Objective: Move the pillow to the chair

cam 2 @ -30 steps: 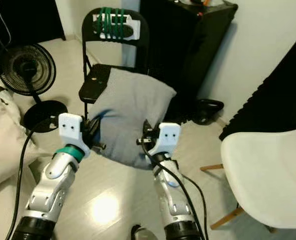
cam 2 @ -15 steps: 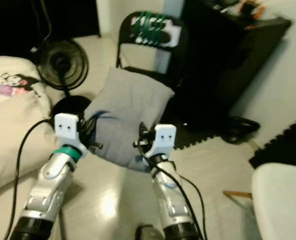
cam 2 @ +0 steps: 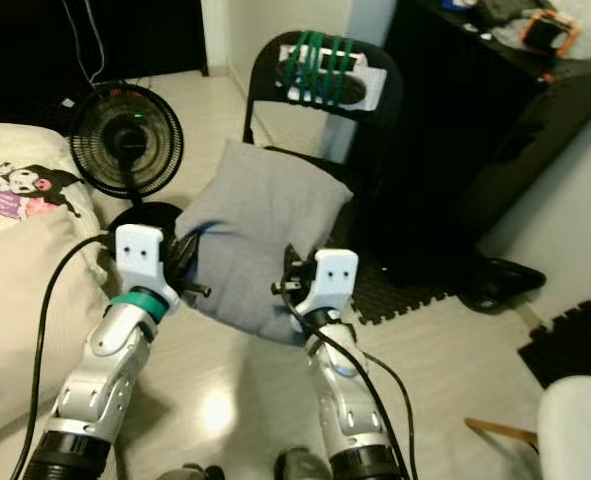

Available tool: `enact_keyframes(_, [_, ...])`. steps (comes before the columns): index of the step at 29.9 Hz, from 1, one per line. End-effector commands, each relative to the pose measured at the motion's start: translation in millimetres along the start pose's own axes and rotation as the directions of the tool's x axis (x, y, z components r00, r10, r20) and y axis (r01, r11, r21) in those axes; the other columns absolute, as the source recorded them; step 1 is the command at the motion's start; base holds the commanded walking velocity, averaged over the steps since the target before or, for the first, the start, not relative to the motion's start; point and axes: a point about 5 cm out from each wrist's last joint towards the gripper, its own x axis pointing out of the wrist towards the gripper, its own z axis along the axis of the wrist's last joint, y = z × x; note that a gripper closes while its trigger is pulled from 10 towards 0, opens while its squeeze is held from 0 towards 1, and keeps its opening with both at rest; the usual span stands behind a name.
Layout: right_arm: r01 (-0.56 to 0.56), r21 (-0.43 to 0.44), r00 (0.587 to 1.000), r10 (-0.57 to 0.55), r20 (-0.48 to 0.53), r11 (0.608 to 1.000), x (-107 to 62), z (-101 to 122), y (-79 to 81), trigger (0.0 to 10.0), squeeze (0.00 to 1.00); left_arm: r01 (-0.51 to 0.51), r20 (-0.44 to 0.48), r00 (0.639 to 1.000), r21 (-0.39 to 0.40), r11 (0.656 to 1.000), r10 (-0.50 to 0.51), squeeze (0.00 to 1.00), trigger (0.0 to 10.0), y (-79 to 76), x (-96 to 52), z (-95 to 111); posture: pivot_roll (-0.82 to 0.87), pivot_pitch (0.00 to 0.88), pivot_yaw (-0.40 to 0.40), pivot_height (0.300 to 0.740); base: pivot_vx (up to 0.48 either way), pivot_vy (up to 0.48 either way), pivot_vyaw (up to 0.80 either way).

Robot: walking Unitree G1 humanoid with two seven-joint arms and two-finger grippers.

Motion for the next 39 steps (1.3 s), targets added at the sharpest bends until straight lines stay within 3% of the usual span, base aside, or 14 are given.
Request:
enact_keyframes(1, [-0.012,0.033,1.0,0.012,0.007,0.999,-1.9,-1.2,6.8,10.0,0.0,0.015,0.039,0.999,-0.003,1.0,-0.015,0.0,10.0,-4.4,2.2,8.3,-0.02,0.072,0.043,0.74,0.356,0.0,0.0])
enact_keyframes(6, [-0.004,0.035,1.0,0.004,-0.005,0.999,-3.0,-3.4,7.0,10.0,0.0,0.021,0.036,0.999,-0.003,1.0,-0.021,0.0,10.0,-5.5,2.3,7.9,-0.02,0.073,0.047,0.74,0.355,0.0,-0.8])
enact_keyframes(21, [-0.002,0.027,1.0,0.003,-0.018,1.0,-2.8,-5.1,6.3,10.0,0.0,0.026,0.028,0.999,-0.005,1.0,-0.026,0.0,10.0,-6.3,2.7,6.5,-0.02,0.07,0.048,0.74,0.352,0.0,0.0])
enact_keyframes(28, [-0.001,0.026,1.0,0.001,-0.029,1.0,-3.2,-6.7,5.7,10.0,0.0,0.028,0.023,0.999,-0.006,1.0,-0.028,0.0,10.0,-7.0,2.6,5.4,-0.02,0.072,0.047,0.74,0.351,0.0,-0.8])
enact_keyframes(39, [0.006,0.015,1.0,-0.006,-0.031,1.0,-4.0,-8.6,5.4,10.0,0.0,0.032,0.016,0.999,-0.004,0.999,-0.032,0.0,10.0,-7.0,2.1,4.1,-0.02,0.072,0.051,0.74,0.347,0.0,0.0])
